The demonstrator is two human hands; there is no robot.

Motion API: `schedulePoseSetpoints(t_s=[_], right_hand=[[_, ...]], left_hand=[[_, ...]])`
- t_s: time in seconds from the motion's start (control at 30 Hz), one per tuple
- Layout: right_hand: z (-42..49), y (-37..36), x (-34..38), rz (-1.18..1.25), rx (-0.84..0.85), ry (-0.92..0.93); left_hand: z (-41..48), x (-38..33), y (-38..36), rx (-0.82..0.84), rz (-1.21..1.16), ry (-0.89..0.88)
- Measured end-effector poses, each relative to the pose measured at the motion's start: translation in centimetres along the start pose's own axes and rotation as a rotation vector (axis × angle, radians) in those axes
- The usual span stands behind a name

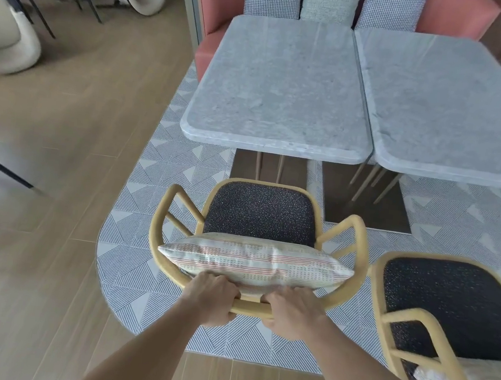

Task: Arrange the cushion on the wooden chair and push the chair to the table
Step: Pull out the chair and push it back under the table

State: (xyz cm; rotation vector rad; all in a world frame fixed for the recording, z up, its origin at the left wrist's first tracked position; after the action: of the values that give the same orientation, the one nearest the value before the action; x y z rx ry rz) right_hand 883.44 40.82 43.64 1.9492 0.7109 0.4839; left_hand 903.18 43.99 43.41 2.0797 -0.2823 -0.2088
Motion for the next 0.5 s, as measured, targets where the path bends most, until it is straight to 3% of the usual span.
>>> schedulePoseSetpoints(t_s=[0.23,0.4,0.5], right_hand=[[-0.17,0.07,0.13,-0.004,-0.002,0.003],[-0.13,-0.76,-0.1,-0.023,-0.128,0.008],[-0.87,-0.73,-0.51,0.189,-0.238,0.043]], left_hand=[[0.06,0.13,-0.21,-0.007,0.009,-0.008],[0.13,0.71,-0.68,-0.062,-0.021,-0.008],[-0.54,0.84,-0.28,-0.118,-0.211,-0.038]])
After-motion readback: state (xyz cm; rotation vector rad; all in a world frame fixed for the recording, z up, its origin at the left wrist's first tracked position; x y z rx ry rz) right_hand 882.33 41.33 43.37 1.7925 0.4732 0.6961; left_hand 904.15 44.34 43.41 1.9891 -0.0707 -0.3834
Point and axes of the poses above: each hand's wrist, its own z-axis towards the middle knuckle, its own y-axis out of the back of the hand, x = y × z, the point moved 1 cm from there along z, towards the middle knuckle, and after that the axes turned 5 degrees about -z, right-handed, at the moved point
